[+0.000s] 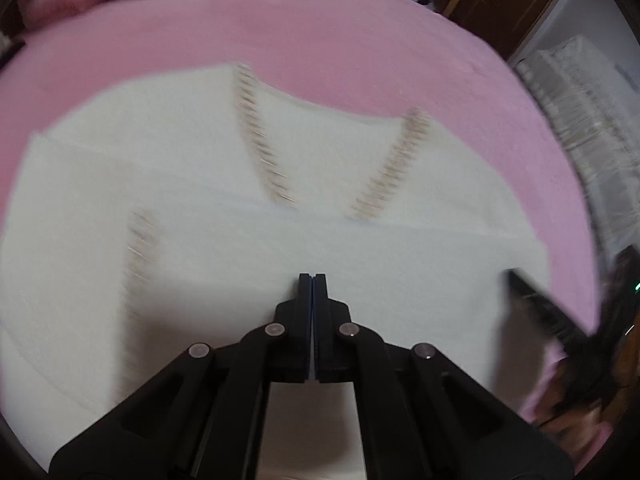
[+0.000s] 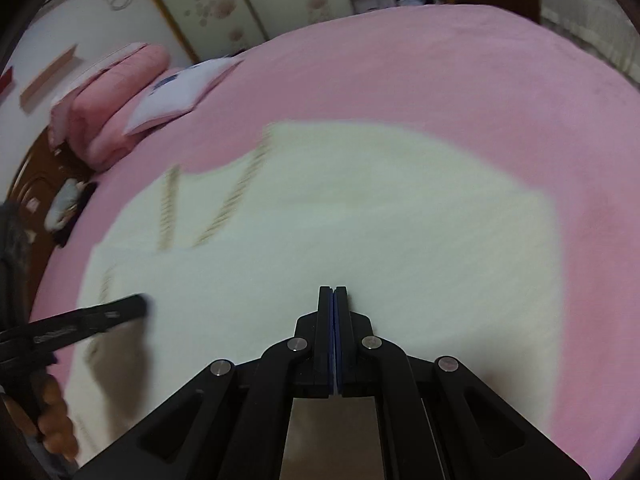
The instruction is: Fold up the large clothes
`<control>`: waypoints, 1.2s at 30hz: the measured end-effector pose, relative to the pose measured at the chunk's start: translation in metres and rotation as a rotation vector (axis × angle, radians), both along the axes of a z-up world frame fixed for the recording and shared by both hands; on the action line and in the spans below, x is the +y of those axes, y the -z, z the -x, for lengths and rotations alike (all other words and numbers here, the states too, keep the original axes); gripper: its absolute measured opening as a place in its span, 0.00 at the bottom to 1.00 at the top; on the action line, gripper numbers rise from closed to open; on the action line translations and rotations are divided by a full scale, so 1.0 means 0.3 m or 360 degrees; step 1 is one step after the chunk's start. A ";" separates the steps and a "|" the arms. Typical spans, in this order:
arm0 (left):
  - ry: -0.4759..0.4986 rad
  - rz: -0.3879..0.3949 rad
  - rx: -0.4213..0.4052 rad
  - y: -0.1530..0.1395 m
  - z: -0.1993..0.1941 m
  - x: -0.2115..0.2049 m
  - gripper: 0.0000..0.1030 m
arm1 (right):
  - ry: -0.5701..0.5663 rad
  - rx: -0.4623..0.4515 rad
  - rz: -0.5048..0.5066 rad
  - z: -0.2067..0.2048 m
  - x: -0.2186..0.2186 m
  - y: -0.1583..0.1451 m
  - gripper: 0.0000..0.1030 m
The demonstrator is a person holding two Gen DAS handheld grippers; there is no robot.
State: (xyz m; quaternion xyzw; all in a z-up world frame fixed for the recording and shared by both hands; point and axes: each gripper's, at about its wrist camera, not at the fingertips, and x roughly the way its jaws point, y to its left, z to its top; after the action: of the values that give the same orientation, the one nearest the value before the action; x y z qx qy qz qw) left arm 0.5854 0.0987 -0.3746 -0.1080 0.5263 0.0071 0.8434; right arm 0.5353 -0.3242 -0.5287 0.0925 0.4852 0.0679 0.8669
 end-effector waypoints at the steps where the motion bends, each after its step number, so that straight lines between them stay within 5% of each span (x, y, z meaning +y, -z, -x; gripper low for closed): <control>1: -0.0020 -0.0080 0.0009 0.009 -0.016 0.030 0.00 | 0.0061 -0.0001 0.0015 -0.012 -0.061 -0.008 0.00; 2: -0.0047 -0.0118 0.0030 0.024 -0.024 0.075 0.00 | 0.0116 -0.0010 0.0049 -0.027 -0.120 -0.016 0.00; 6: -0.0112 0.0072 0.0067 0.036 -0.040 0.182 0.00 | 0.0314 -0.0007 0.0052 -0.054 -0.334 -0.076 0.00; 10: -0.0105 -0.0039 0.0058 -0.022 0.021 0.174 0.00 | 0.0391 -0.0012 0.0182 -0.004 -0.377 -0.124 0.00; 14: -0.0154 -0.0047 0.0116 -0.104 0.118 0.148 0.03 | 0.0411 -0.0035 0.0006 0.167 -0.357 -0.213 0.01; 17: -0.0173 -0.0039 0.0140 -0.159 0.229 0.136 0.34 | 0.0382 0.0029 -0.0060 0.251 -0.288 -0.238 0.05; 18: -0.0191 -0.0048 0.0133 -0.178 0.264 0.133 0.54 | 0.0373 0.0052 -0.0061 0.288 -0.260 -0.249 0.12; 19: -0.0216 -0.0055 0.0121 -0.196 0.303 0.129 0.63 | 0.0363 0.0065 -0.0054 0.315 -0.231 -0.264 0.23; 24: -0.0163 -0.0061 0.0160 -0.253 0.495 0.093 0.63 | 0.0356 0.0084 -0.0080 0.575 -0.133 -0.337 0.63; 30: -0.0061 -0.0031 0.0198 -0.308 0.783 0.071 0.66 | 0.0533 0.0202 -0.0333 0.933 -0.015 -0.340 0.70; 36: 0.0054 0.0016 0.0241 -0.337 1.050 0.074 0.66 | 0.0640 0.0187 -0.0369 1.249 0.116 -0.420 0.84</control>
State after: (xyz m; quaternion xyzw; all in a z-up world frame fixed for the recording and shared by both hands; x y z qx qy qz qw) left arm 0.2705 0.1209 -0.2734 -0.1024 0.5903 -0.0017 0.8007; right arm 0.1605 -0.2896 -0.4026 0.2899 0.4955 -0.0564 0.8169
